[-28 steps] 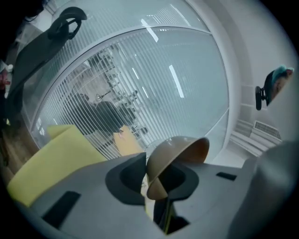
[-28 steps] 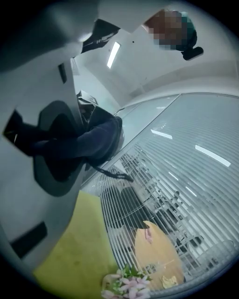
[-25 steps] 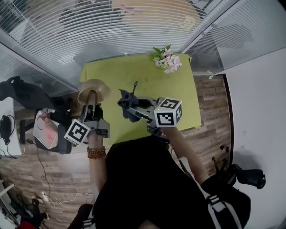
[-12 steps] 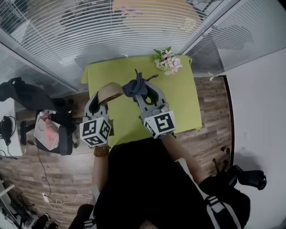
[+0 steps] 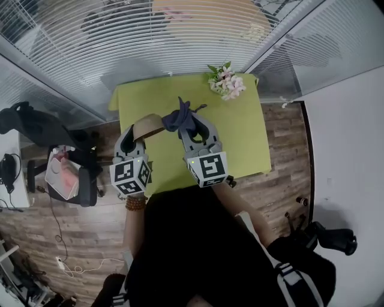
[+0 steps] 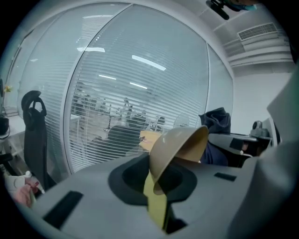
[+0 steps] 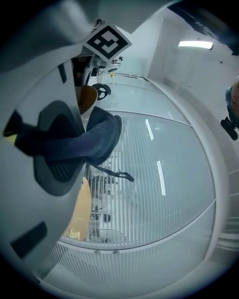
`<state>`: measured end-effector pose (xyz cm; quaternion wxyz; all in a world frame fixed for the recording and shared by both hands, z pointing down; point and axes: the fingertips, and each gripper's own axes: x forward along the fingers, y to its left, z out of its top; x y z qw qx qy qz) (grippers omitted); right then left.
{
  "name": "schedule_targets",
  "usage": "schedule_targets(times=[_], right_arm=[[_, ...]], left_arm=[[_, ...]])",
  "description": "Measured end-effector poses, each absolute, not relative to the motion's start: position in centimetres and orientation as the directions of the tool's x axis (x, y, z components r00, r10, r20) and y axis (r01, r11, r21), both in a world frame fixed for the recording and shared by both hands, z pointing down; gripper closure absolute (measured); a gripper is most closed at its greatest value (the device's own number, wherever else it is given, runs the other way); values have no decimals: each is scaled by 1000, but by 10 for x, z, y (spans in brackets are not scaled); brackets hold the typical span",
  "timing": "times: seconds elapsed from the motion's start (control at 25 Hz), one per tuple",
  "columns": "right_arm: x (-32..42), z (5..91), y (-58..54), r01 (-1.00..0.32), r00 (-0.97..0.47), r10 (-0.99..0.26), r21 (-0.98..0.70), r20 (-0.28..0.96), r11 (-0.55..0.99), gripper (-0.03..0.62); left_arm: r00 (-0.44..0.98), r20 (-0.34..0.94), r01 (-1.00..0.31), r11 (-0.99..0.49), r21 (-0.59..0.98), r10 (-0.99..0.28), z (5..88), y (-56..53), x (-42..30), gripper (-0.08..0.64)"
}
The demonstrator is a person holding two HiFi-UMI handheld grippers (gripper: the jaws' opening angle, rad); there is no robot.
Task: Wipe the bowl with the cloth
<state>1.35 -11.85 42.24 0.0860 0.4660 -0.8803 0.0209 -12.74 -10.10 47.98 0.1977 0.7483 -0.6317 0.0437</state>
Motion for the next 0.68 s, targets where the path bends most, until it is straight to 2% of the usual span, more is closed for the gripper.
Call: schedule_targets(times=[0.68], right_arm=[[10,435,-115,-807,-574,-792,18,209,590,525]], left_arm=[[218,363,-954,-120,273,-906,500,-96,-125,529]])
